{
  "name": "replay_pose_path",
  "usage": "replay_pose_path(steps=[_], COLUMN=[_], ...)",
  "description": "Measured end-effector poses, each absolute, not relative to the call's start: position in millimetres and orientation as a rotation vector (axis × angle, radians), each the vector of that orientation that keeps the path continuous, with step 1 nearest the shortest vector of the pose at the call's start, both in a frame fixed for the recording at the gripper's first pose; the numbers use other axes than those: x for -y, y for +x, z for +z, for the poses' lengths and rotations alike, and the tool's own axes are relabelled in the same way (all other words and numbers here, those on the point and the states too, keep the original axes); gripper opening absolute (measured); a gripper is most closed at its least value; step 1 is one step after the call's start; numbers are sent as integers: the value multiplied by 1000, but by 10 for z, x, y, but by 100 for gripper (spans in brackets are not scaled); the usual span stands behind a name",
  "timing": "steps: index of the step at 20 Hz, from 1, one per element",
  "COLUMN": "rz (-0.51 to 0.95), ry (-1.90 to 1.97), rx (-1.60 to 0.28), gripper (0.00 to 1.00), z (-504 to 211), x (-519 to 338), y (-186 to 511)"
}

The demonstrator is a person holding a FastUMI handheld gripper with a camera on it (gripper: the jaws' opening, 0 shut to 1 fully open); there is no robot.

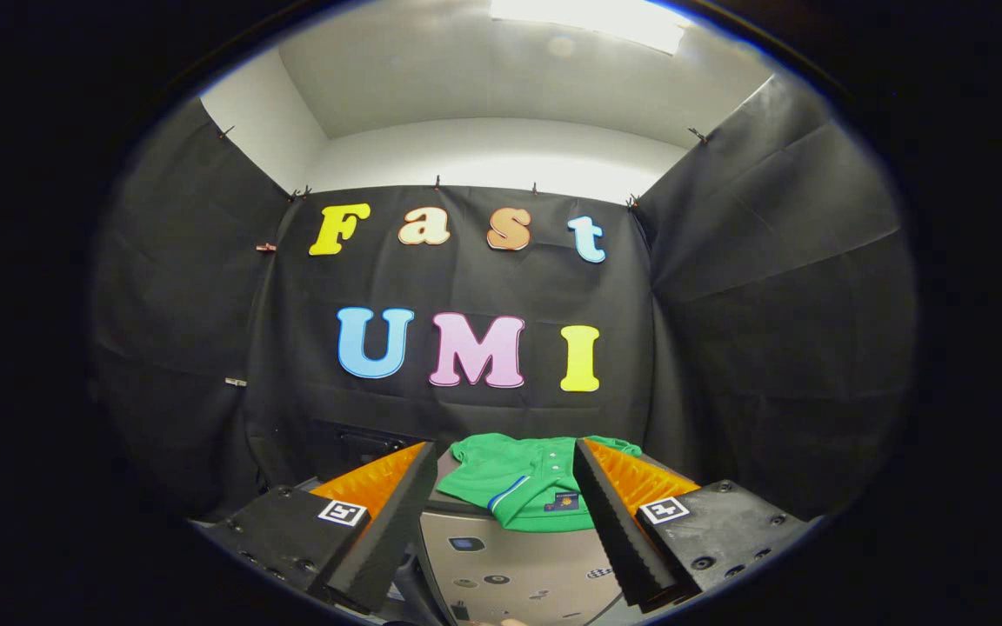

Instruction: Put the clothes into the washing machine and then close the washing machine lid.

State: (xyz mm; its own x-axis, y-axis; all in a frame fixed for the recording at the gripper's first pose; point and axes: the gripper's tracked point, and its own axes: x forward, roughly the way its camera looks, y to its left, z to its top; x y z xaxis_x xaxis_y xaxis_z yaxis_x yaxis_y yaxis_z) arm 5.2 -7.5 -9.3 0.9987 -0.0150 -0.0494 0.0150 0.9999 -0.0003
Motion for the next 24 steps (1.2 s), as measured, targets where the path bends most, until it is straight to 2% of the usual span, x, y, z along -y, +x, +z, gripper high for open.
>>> replay_pose_path(steps=[13, 24], rz=[-51, -69], ry=[-9, 16], rx=[-51, -154], gripper=[98, 98], z=[40, -118], x=[216, 444], y=[260, 1332])
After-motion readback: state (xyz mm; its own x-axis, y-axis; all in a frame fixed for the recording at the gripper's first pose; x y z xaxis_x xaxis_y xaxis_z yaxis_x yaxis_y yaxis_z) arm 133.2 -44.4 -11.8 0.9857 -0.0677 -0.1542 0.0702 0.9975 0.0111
